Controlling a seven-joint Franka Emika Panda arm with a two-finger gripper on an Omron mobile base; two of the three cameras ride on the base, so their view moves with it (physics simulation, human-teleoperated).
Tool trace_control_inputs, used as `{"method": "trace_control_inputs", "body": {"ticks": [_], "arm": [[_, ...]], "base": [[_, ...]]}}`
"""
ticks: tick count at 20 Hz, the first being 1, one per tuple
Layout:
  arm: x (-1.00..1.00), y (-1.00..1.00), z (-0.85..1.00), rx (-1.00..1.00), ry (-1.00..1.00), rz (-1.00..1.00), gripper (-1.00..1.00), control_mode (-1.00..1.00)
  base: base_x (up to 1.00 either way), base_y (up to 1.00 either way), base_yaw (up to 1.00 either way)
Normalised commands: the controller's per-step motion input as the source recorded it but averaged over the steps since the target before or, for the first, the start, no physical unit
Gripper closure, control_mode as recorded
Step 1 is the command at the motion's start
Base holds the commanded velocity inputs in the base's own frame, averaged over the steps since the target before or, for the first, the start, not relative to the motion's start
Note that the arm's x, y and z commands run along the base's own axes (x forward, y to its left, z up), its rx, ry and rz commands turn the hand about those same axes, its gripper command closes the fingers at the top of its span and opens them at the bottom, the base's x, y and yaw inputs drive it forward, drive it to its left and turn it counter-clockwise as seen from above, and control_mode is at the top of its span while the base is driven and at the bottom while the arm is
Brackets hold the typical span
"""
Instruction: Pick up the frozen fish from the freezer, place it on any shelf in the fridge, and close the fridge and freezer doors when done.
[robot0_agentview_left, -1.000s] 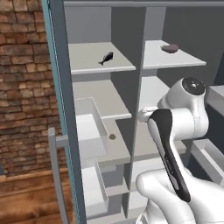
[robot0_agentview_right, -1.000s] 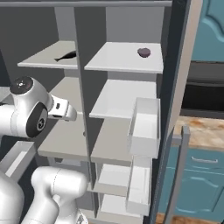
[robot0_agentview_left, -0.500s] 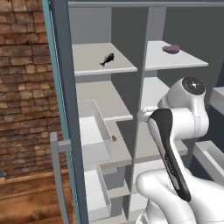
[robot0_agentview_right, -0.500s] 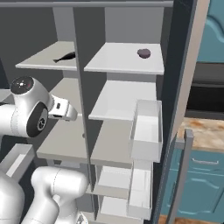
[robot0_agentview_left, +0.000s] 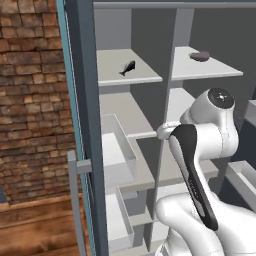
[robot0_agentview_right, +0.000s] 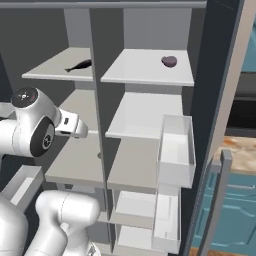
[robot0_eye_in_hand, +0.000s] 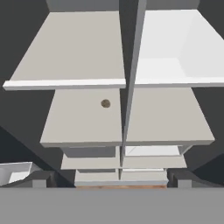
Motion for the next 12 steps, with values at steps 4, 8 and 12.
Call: {"method": "trace_control_inputs", "body": {"ticks": [4, 8, 12], "arm": [[0.0, 0.0, 0.0, 0.0, 0.0, 0.0, -1.0, 1.0], [0.03, 0.25, 0.9, 0.0, -0.13, -0.05, -1.0, -1.0], [0.0, 0.28, 1.0, 0.0, -0.25, -0.11, -1.0, -1.0]], "base": [[0.17, 0.28, 0.0], [0.0, 0.0, 0.0], [0.0, 0.0, 0.0]]}}
